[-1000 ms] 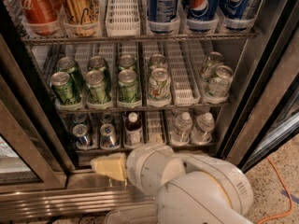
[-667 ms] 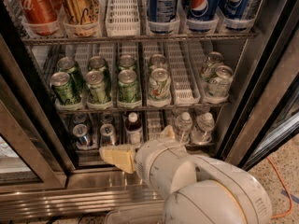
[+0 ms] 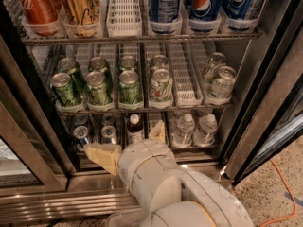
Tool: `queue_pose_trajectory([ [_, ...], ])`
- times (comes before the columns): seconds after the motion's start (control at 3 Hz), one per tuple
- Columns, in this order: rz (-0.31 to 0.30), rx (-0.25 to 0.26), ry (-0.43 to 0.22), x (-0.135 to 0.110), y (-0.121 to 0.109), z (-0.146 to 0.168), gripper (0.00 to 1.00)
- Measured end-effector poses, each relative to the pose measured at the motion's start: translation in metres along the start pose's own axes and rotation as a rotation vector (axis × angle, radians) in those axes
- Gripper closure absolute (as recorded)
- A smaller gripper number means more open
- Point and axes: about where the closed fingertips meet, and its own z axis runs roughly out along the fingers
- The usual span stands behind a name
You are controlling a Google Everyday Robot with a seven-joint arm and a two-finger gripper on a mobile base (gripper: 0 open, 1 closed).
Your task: Pick green can from middle shelf of fridge
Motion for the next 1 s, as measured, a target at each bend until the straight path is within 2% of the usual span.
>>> queue_pose_trajectory([
  [0.33,-0.013,-0.014,0.008,0.004,0.006,0.001,0.0],
  [1.0,0.016,-0.046,-0.012,0.024,0.024,0.007,0.0],
])
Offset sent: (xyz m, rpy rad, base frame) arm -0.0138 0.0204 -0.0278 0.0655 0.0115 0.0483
